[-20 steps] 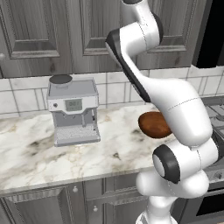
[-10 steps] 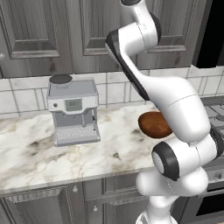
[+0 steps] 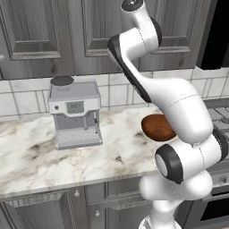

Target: Open the cabinet and move the ladle to the pot. Then close the cabinet.

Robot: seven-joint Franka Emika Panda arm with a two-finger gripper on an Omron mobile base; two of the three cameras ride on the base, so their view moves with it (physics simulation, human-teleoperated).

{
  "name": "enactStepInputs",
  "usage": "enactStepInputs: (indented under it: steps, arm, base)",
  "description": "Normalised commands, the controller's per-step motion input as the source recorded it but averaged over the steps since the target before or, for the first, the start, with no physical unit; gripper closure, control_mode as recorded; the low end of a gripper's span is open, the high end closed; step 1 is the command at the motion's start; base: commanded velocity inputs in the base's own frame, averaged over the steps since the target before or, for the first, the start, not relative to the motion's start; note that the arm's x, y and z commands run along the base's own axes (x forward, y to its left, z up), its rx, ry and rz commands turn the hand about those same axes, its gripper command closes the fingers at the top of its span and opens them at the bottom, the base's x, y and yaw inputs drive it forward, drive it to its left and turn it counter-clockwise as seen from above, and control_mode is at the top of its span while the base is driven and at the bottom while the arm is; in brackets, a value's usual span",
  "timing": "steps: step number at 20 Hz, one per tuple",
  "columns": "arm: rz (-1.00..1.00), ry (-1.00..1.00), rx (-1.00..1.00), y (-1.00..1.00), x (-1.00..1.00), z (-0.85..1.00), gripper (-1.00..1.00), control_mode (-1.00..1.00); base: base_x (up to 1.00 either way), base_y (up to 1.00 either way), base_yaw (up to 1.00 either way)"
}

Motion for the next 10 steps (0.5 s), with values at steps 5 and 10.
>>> enactStepInputs:
  steps: [5,10]
  arm:
    - [0.0,-0.08,0.0,-0.02,0.22,-0.11,-1.0,-1.0]
    - [0.0,-0.02,0.0,-0.06,0.27,-0.01,-1.0,-1.0]
  base:
    - [0.0,0.0,0.0]
    - [0.0,0.0,0.0]
